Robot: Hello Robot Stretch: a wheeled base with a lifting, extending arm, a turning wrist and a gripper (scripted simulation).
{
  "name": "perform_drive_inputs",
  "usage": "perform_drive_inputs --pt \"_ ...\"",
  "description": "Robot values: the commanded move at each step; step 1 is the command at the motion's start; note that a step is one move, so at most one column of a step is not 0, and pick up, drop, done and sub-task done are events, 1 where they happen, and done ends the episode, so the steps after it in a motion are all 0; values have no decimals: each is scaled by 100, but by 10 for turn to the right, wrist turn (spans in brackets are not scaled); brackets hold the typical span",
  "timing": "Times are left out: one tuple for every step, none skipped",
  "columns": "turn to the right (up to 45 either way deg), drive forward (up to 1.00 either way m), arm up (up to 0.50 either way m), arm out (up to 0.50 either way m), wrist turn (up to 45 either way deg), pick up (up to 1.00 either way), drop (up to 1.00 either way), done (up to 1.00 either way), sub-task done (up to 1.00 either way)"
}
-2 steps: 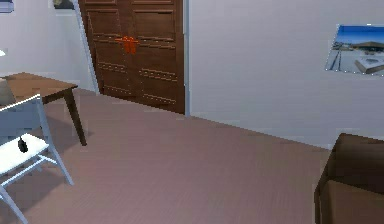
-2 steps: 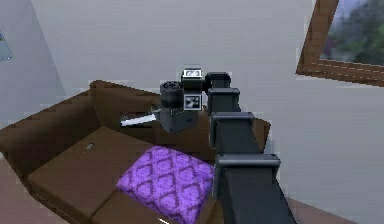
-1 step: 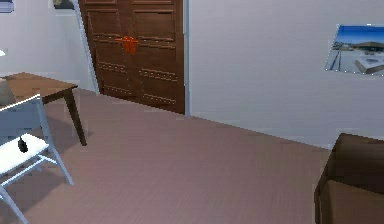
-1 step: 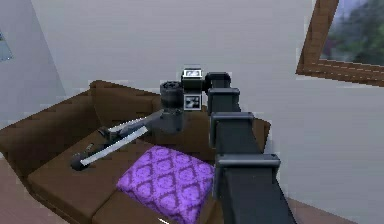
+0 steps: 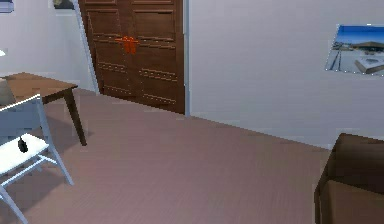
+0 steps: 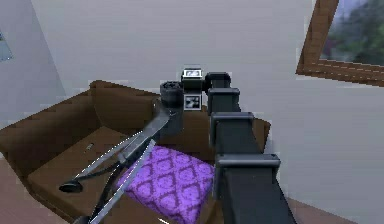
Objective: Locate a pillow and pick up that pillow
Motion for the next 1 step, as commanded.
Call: perform_drive_inputs --pt "0 0 0 0 -30 0 0 0 0"
